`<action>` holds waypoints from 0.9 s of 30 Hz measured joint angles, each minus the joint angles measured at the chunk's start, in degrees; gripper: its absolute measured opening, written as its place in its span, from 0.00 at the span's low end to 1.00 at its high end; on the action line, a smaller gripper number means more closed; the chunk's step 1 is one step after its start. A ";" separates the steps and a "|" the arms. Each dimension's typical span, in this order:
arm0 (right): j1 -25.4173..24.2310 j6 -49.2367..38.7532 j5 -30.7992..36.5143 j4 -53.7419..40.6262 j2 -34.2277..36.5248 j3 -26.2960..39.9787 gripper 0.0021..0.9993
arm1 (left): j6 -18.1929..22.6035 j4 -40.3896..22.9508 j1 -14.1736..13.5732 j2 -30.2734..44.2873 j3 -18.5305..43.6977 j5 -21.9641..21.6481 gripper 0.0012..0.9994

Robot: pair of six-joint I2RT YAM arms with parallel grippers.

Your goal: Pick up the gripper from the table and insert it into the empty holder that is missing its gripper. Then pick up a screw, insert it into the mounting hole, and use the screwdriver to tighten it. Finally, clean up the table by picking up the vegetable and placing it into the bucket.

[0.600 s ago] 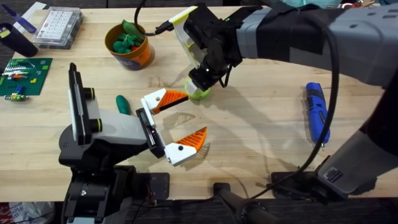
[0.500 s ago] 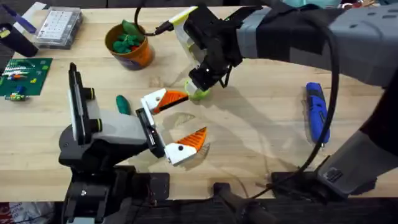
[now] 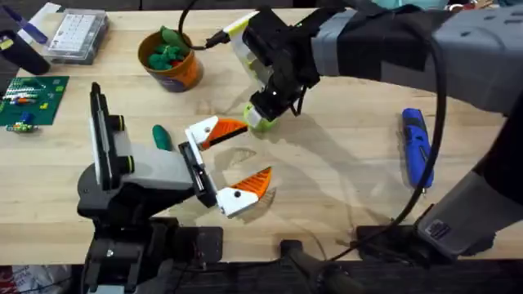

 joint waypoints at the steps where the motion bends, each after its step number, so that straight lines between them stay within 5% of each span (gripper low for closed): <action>1: 0.00 0.00 0.04 -0.39 -0.07 0.00 0.43 | 0.00 0.00 0.00 0.00 0.00 0.00 0.99; 7: 0.00 0.00 -0.03 -6.10 -3.48 -0.17 0.43 | 0.00 0.00 0.00 0.00 0.00 0.00 0.99; 15: 0.00 0.00 -0.07 -9.46 -16.57 -0.66 0.43 | 0.00 0.00 0.00 0.00 0.00 0.00 0.99; 27: 0.00 0.98 2.97 1.22 -24.17 -18.19 0.43 | 0.00 0.00 0.00 0.00 0.00 0.00 0.99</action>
